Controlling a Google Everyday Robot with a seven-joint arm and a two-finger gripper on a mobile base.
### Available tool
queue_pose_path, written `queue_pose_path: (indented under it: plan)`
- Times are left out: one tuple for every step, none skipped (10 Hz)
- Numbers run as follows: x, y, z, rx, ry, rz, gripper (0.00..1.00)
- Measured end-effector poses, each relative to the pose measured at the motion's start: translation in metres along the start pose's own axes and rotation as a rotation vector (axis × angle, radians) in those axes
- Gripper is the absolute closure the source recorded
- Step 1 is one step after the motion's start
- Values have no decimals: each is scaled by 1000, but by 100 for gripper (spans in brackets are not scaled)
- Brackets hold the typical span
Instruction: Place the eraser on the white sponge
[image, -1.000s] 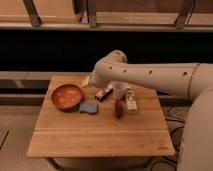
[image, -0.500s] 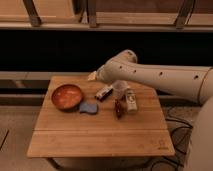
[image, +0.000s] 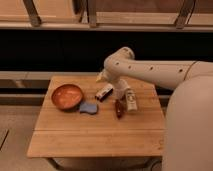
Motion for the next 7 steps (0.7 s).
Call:
queue_pose_path:
  plan:
    - [3,4,9,17,26,15,35]
    - [8,9,15,21,49,27,35]
    - [16,14,24,29,75,49,35]
    - [20,9,32,48,89,76,35]
    - [21,1,40,68,94,106,35]
    - [19,-5,47,80,93,131,35]
    - [16,-7,54,82,87,150,35]
